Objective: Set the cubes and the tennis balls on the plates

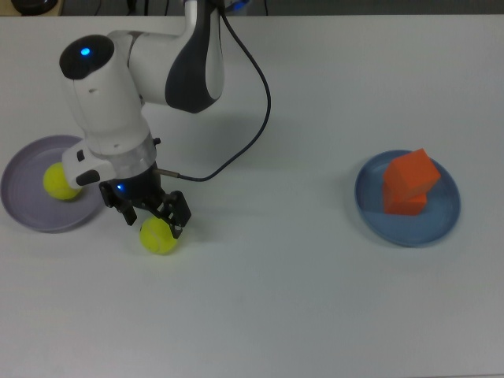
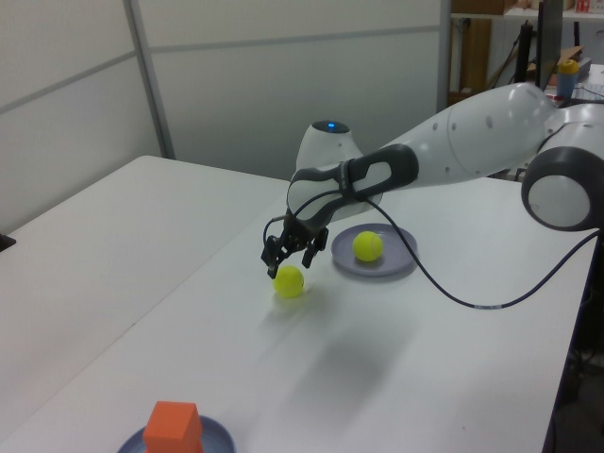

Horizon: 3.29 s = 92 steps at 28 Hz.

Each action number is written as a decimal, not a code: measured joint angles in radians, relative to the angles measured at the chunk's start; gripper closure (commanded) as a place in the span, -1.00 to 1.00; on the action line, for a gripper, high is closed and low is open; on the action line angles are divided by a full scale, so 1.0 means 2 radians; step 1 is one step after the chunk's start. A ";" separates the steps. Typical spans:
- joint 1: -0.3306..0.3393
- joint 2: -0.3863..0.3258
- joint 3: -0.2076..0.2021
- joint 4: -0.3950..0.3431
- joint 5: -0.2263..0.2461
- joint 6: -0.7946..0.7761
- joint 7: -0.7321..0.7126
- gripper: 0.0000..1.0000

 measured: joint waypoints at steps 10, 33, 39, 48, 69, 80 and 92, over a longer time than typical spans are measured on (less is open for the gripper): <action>0.006 0.019 0.001 0.007 -0.005 0.009 -0.001 0.15; -0.028 -0.020 -0.050 0.015 -0.008 -0.027 -0.002 1.00; -0.046 -0.022 -0.077 0.015 -0.004 -0.044 -0.003 1.00; -0.066 -0.020 -0.100 0.003 -0.001 -0.063 -0.007 1.00; -0.079 -0.005 -0.099 -0.001 -0.001 -0.078 -0.036 -1.00; -0.071 -0.092 -0.098 0.017 -0.004 -0.201 -0.038 -1.00; -0.038 -0.194 -0.054 0.016 -0.052 -0.300 -0.006 -1.00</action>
